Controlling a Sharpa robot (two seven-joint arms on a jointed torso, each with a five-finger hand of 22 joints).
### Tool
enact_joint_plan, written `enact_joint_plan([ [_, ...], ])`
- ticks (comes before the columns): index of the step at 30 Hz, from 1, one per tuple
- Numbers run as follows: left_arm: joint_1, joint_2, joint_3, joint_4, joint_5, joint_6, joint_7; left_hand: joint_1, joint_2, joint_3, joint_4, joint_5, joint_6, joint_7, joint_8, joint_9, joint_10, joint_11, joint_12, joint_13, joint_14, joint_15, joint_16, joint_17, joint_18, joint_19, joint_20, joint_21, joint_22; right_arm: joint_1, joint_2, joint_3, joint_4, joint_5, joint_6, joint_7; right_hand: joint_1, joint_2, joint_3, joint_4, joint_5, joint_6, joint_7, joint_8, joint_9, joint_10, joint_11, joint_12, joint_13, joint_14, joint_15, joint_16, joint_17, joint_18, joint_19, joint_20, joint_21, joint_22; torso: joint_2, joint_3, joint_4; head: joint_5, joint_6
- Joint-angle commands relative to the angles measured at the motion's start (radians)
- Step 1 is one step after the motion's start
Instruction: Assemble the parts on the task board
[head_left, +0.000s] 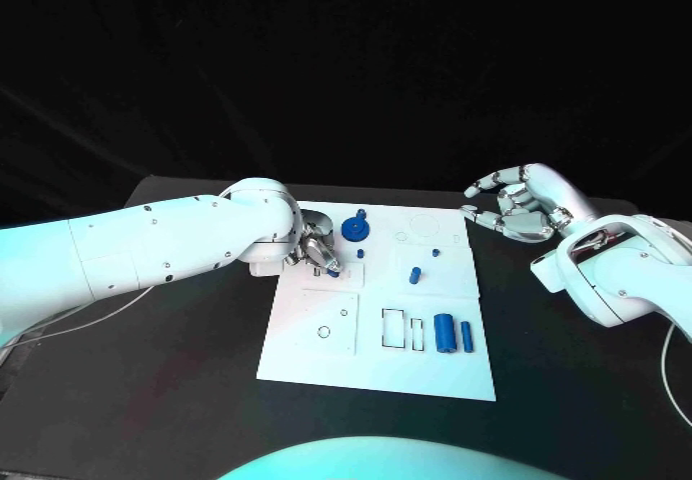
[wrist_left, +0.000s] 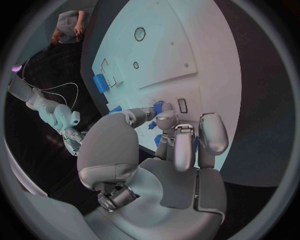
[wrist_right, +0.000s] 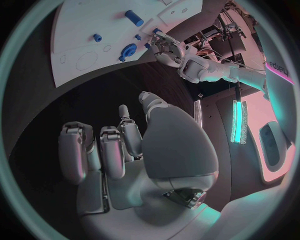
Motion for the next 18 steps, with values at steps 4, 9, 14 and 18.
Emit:
enact_joint_plan([
  [4, -0.003, 0.006, -0.002, -0.002, 0.005, 0.031, -0.004, -0.016, 0.010, 0.124, -0.130, -0.003, 0.027, -0.024, 0.010, 0.000, 0.006, -0.003, -0.004, -0.014, 0.086, -0.007, 0.006, 0.187, -0.020, 0.009, -0.002, 0.008, 0.007, -0.001, -0.002, 0.000, 0.002, -0.006, 0.012, 0.003, -0.012, -0.003, -0.002, 0.003, 0.001, -0.004, 0.000, 0.005, 0.001, 0.000, -0.002, -0.004, 0.068, 0.095, -0.010, -0.004, 0.231, 0.012, 0.036, -0.010, 0.000, 0.178, 0.000, 0.0003, -0.0002, -0.001, -0.002],
  [9, -0.003, 0.011, -0.002, -0.007, 0.007, 0.033, -0.004, -0.022, 0.013, 0.118, -0.125, -0.004, 0.030, -0.026, 0.012, 0.000, 0.006, -0.004, -0.005, -0.017, 0.086, -0.008, 0.007, 0.187, -0.021, 0.010, -0.003, 0.009, 0.009, -0.001, -0.002, 0.000, 0.002, -0.006, 0.012, 0.003, -0.012, -0.003, -0.002, 0.003, 0.001, -0.004, 0.000, 0.005, 0.001, 0.000, -0.002, -0.004, 0.068, 0.095, -0.010, -0.004, 0.231, 0.012, 0.036, -0.010, 0.000, 0.178, 0.000, 0.0002, 0.0011, -0.003, -0.002],
  [14, -0.003, 0.015, -0.002, -0.013, 0.010, 0.032, -0.004, -0.040, 0.016, 0.098, -0.112, -0.007, 0.037, -0.030, 0.017, -0.003, 0.009, -0.007, -0.003, -0.019, 0.086, -0.010, 0.007, 0.189, -0.022, 0.013, -0.005, 0.011, 0.014, -0.001, -0.002, 0.000, 0.002, -0.006, 0.012, 0.004, -0.012, -0.003, -0.002, 0.003, 0.001, -0.004, 0.000, 0.005, 0.001, 0.000, -0.002, -0.004, 0.068, 0.095, -0.010, -0.004, 0.231, 0.012, 0.036, -0.010, 0.000, 0.178, 0.000, 0.0000, 0.0007, -0.004, -0.003],
  [18, -0.003, 0.022, -0.003, -0.017, 0.014, 0.030, -0.004, -0.070, 0.014, 0.075, -0.091, -0.005, 0.041, -0.034, 0.017, -0.007, 0.013, -0.010, 0.001, -0.019, 0.087, -0.013, 0.009, 0.192, -0.023, 0.019, -0.007, 0.014, 0.022, -0.001, -0.002, 0.000, 0.001, -0.006, 0.012, 0.004, -0.015, -0.002, -0.002, 0.003, 0.000, -0.004, 0.000, 0.006, 0.001, 0.000, -0.002, -0.004, 0.068, 0.095, -0.010, -0.004, 0.230, 0.012, 0.036, -0.010, 0.000, 0.178, 0.000, -0.0005, 0.0015, -0.004, -0.003],
])
